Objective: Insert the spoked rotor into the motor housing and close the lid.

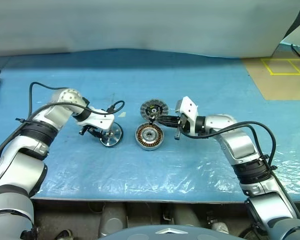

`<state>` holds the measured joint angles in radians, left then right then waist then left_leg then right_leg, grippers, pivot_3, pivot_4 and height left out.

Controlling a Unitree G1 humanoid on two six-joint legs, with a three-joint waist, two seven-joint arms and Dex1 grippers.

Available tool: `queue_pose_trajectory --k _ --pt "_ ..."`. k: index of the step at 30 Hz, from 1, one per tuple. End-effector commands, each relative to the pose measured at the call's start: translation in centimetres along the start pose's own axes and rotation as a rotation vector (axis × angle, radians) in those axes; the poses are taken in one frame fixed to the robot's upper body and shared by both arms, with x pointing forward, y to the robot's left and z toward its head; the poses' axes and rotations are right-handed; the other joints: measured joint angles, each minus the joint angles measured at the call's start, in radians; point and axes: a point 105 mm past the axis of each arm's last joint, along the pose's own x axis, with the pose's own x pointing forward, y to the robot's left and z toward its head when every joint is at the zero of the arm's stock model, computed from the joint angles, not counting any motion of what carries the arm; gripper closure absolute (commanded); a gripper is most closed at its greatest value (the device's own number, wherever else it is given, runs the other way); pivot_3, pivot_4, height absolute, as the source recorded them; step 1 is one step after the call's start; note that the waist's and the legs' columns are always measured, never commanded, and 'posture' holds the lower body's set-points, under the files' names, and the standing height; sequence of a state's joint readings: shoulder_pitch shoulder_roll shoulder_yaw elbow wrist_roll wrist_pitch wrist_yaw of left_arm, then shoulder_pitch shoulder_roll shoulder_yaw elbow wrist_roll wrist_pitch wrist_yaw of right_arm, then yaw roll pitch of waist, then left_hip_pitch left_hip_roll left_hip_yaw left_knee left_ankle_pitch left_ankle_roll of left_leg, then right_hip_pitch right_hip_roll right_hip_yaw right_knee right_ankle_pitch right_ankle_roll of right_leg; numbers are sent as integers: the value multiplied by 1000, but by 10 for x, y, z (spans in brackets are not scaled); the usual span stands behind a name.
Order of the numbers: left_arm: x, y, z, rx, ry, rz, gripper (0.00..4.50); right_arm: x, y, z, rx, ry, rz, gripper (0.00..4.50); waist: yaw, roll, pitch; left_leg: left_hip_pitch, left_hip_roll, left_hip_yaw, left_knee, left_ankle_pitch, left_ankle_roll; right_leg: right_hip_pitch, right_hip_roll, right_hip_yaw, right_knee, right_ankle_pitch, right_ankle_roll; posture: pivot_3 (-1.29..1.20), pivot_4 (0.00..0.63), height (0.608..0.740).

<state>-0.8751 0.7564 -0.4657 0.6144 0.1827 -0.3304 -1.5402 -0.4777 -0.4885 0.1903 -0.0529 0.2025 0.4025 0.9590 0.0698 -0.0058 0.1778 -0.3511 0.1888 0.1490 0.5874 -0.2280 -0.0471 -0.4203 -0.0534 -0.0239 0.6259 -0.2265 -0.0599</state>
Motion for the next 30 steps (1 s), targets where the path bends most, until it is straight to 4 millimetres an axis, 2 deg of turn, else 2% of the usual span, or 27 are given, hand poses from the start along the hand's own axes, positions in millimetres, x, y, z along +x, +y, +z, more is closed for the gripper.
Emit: queue_pose_trajectory --k 1,9,10,16,20,26,30 --pt "-4 -1 -3 -12 -42 41 2907 -7 -3 5 -10 -33 -23 4500 0 0 0 0 0 0 0 0 0 0 0 0 0 -1 -1 0 150 740" --pt "2 3 -2 -31 -80 52 2907 -5 2 3 -2 -45 -37 4500 1 0 0 1 0 0 0 0 0 0 0 0 0 -1 -2 0 150 740" --pt "1 5 0 -23 -90 60 3082 -4 3 3 0 -45 -36 4500 2 0 0 1 0 0 0 0 0 0 -1 0 0 -1 -2 0 150 740" --pt "-9 17 3 -16 -144 103 3109 -7 4 -1 13 -45 -52 4500 10 0 0 0 0 0 0 0 0 0 -1 0 0 -1 -1 0 150 740" --pt "-15 24 16 -51 -278 123 3109 -9 5 -4 21 -43 -58 4500 14 0 0 0 0 0 0 0 0 0 -1 0 0 0 0 0 150 740" --pt "-22 34 28 -113 -383 144 3109 -16 5 -4 45 -55 -68 4500 14 0 0 0 0 0 0 0 0 0 0 -1 -1 1 1 0 150 740" --pt "-20 34 38 -145 -445 116 3109 -24 7 -13 70 -50 -73 4500 24 0 0 0 0 0 0 0 0 0 -1 0 -1 0 0 0 150 740"
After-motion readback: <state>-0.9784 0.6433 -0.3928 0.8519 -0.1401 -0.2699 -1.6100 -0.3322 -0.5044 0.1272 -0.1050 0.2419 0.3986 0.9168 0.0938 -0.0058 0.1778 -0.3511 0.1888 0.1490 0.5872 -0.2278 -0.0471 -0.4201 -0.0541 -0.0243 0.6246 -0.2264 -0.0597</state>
